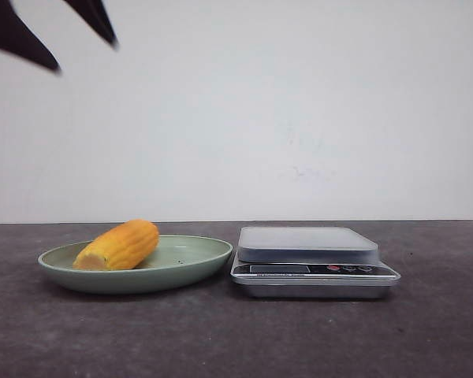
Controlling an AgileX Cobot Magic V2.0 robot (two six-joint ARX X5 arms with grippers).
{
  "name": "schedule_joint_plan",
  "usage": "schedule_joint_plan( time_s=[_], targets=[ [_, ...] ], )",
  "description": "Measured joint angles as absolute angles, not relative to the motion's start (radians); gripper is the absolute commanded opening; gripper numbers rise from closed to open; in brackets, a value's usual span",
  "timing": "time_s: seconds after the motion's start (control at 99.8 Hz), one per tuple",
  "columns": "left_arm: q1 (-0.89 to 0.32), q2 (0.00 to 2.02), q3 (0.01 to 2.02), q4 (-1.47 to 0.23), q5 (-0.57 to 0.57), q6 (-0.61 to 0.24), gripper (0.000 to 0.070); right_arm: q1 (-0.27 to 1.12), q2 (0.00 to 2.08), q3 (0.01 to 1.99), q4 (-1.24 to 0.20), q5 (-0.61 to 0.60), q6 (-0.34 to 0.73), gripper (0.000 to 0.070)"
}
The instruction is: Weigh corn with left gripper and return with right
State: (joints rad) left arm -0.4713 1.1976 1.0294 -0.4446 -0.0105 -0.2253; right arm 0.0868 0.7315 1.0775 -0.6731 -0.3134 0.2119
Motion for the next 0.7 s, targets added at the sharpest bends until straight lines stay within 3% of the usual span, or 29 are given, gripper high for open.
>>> schedule_joint_plan(
  time_s=[0.321, 0.701],
  targets=[
    [-0.519, 1.501, 1.029, -0.36, -0.057, -0.226, 0.0475, 0.089, 0.738, 1.077, -0.669, -0.313, 0.201, 0.0561],
    [-0.514, 1.662, 1.03, -0.354, -0.103, -0.271, 0.0471, 0.09, 0.738, 1.077, -0.669, -0.313, 0.186, 0.0561]
  ],
)
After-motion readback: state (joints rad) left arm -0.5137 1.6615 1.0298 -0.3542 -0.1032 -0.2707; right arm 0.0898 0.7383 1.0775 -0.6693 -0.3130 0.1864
